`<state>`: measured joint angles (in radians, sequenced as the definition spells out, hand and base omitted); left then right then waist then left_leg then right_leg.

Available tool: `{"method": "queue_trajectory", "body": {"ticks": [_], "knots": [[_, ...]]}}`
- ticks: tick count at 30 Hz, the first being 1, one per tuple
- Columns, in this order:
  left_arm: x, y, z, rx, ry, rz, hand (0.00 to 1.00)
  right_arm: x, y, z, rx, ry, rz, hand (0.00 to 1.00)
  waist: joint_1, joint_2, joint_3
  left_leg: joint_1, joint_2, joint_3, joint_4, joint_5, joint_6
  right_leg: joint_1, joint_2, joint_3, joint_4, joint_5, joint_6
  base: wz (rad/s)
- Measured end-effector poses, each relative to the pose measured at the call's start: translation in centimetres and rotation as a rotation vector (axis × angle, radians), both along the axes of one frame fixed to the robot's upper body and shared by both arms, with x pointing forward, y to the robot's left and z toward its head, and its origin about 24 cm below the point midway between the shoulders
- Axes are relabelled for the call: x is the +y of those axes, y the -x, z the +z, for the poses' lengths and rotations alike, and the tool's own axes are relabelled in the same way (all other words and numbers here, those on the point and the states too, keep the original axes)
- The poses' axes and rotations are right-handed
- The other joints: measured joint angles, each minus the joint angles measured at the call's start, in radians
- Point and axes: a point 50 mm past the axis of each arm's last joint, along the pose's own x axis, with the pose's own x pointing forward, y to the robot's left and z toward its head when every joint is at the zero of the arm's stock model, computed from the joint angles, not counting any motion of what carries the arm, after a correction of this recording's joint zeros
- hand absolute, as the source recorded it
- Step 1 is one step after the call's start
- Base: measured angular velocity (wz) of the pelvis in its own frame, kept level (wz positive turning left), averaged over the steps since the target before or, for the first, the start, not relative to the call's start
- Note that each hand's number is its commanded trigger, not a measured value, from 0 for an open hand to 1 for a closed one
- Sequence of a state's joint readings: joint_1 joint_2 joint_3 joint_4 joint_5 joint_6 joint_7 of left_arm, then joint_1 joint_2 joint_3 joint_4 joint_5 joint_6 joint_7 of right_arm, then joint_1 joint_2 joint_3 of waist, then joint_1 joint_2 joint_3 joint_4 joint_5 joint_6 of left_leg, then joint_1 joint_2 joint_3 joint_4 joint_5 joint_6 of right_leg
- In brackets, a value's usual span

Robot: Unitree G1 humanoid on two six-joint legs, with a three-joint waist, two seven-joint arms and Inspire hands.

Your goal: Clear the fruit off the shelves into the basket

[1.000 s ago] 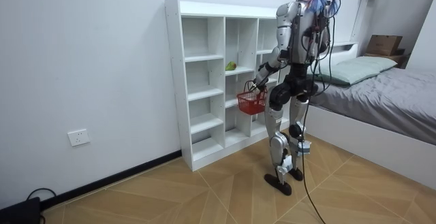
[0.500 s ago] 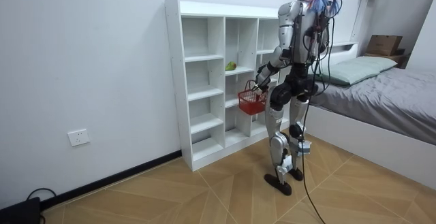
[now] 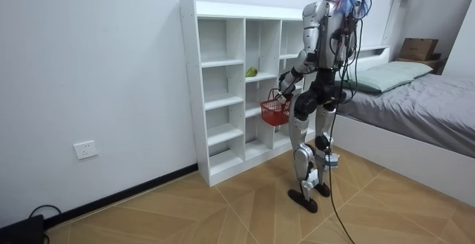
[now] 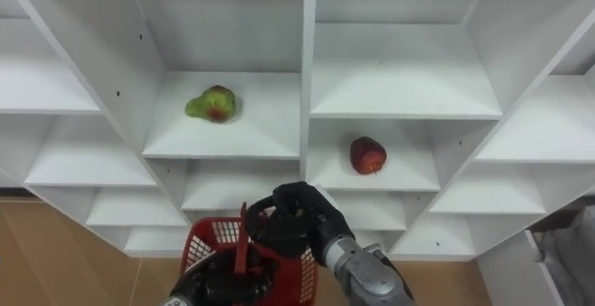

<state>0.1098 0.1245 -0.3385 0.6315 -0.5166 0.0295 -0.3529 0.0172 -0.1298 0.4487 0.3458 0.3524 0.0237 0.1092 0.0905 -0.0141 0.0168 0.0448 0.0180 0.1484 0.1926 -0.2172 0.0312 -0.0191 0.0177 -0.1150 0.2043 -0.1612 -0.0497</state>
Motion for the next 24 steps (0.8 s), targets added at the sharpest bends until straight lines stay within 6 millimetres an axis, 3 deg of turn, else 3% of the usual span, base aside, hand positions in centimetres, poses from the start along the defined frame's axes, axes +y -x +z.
{"method": "queue_trajectory", "body": {"ticks": [24], "knots": [[-0.35, 0.02, 0.05, -0.006, 0.01, -0.005, 1.0, -0.15, -0.29, -0.05, -0.003, 0.024, -0.032, 1.0, 0.002, 0.009, 0.0042, 0.022, -0.004, -0.023, 0.004, 0.0, 0.0, 0.034, -0.007, -0.026, -0.003, -0.001, 0.001, 0.03]]}}
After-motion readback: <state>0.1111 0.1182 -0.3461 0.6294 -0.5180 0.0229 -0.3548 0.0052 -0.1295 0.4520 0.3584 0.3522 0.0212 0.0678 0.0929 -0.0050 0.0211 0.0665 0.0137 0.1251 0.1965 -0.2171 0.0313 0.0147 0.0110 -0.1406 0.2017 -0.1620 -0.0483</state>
